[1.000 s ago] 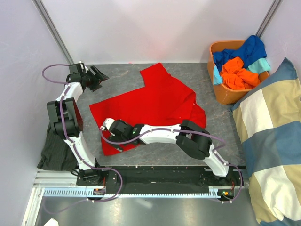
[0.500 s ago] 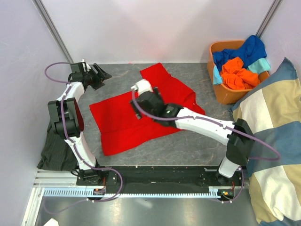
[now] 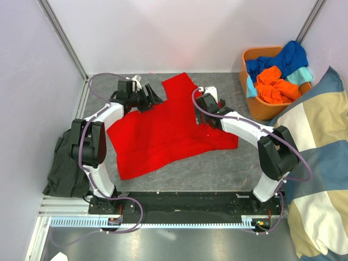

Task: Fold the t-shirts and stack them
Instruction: Fold the flattened tshirt in 1/3 of the way

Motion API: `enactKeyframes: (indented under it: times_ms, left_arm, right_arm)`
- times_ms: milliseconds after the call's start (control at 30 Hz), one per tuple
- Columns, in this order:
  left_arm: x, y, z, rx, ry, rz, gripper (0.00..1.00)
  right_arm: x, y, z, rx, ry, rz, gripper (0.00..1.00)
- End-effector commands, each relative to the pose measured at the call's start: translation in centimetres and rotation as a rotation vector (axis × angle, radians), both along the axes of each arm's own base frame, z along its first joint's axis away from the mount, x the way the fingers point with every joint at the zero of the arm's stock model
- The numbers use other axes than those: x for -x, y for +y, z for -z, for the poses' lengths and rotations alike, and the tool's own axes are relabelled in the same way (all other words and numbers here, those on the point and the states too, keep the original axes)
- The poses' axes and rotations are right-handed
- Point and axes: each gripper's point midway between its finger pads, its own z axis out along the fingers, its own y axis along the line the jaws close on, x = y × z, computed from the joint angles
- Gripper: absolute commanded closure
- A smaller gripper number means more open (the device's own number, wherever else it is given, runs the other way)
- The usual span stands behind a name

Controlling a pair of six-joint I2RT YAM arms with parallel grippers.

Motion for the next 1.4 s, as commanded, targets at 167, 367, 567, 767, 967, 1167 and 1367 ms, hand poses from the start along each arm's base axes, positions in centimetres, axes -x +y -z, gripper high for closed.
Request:
enactKeyframes:
  times_ms: [167,367,567,767,967,1167,1367]
  left_arm:
    - [2.4,-0.9,2.0,0.015,0.017,-0.016,0.19]
    - [3.7,-0.6,2.1,-0.001,0.016,-0.012,0.19]
    - [4.3,-0.7,2.4,0.006,0.026,-0.006,0.18]
    - [4.3,-0.9,2.0,0.03,0.028,-0.006,0.19]
    - [5.0,-0.8,1.7,0.025,0.02,-0.003,0.19]
    - [5.6,-0.5,2.2,0.016,0.031,-0.009,0.18]
    - [5.6,-0.4,2.3,0.013,0.034,-0.015,0.19]
  right_arm:
    - [-4.7,-2.3,3.6,-0.107,0.047,0.084,0.02]
    - [-8.2,-1.0,2.7,-0.151,0.025,0.06,0.02]
    - [-9.2,0.9,-2.9,-0.249,-0.055,-0.007,0.02]
    - [-10.7,4.2,0.0,-0.283,0.003,-0.167,0.02]
    - [-11.2,5.1,5.5,-0.267,0.088,-0.201,0.02]
    - [-11.2,4.2,7.4,-0.271,0.128,-0.175,0.02]
    - [-11.8,1.3,8.5,-0.254,0.156,-0.083,0.02]
